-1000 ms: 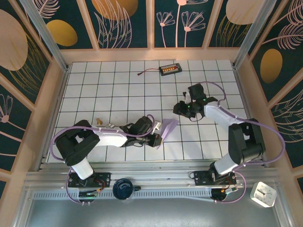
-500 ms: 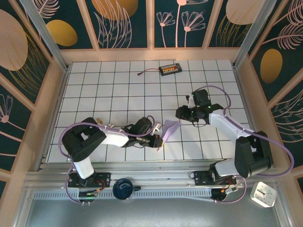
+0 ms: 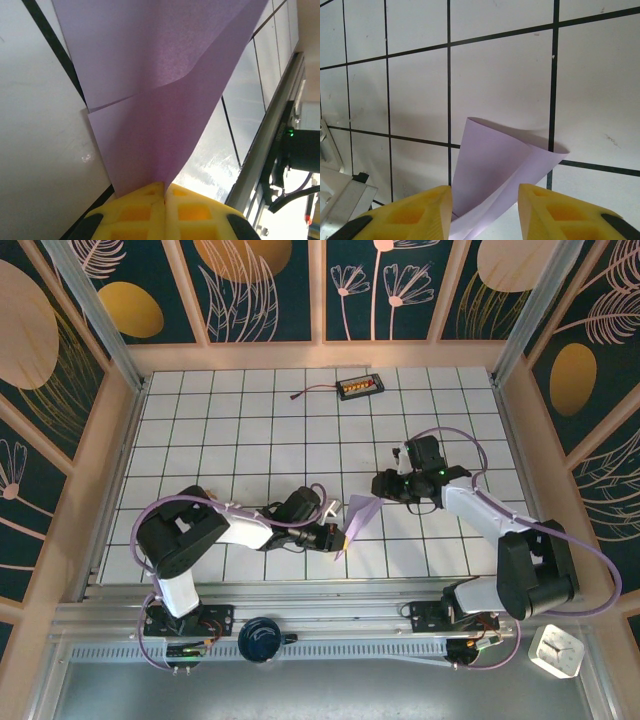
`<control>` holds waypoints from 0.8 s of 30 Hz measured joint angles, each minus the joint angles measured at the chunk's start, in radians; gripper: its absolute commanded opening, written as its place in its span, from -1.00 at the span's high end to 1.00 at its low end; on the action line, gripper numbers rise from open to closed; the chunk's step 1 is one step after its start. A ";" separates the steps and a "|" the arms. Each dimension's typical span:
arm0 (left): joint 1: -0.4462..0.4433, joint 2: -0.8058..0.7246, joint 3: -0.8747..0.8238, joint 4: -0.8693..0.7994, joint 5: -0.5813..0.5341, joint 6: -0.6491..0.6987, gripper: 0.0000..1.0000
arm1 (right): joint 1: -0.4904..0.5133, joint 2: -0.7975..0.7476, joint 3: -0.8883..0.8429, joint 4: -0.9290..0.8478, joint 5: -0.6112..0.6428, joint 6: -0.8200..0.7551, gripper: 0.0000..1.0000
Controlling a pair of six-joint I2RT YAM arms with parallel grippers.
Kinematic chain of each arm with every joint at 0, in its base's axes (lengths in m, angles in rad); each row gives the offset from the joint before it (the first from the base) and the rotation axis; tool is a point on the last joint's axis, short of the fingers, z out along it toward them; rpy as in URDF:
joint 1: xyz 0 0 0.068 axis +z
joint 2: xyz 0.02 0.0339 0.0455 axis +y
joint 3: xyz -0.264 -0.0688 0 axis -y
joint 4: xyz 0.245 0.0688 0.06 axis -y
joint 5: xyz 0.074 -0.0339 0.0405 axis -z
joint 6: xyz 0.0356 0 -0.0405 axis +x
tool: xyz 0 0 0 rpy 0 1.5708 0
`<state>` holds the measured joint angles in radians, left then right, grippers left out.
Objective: Fold a paper plane with a square sheet of paper (pick it up from the middle)
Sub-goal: Fold the wing for the fifth time at the center of the table.
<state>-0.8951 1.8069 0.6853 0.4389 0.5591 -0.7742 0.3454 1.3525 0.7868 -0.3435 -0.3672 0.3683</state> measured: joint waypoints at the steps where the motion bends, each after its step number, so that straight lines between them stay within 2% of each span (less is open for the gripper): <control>1: 0.001 0.004 0.000 0.008 0.006 -0.007 1.00 | 0.001 -0.004 -0.003 0.001 0.000 -0.002 0.21; 14: 0.010 0.042 -0.033 0.127 0.055 -0.106 1.00 | 0.047 -0.061 -0.068 0.035 -0.029 -0.023 0.38; 21: 0.016 0.053 -0.046 0.172 0.070 -0.149 1.00 | 0.080 -0.087 -0.115 0.090 -0.066 -0.028 0.64; 24: 0.019 0.058 -0.051 0.189 0.078 -0.166 1.00 | 0.113 -0.098 -0.156 0.132 -0.085 -0.027 0.68</control>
<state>-0.8764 1.8652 0.6346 0.6281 0.6369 -0.9405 0.4583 1.2545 0.6304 -0.2111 -0.4526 0.3412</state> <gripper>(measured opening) 0.043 0.170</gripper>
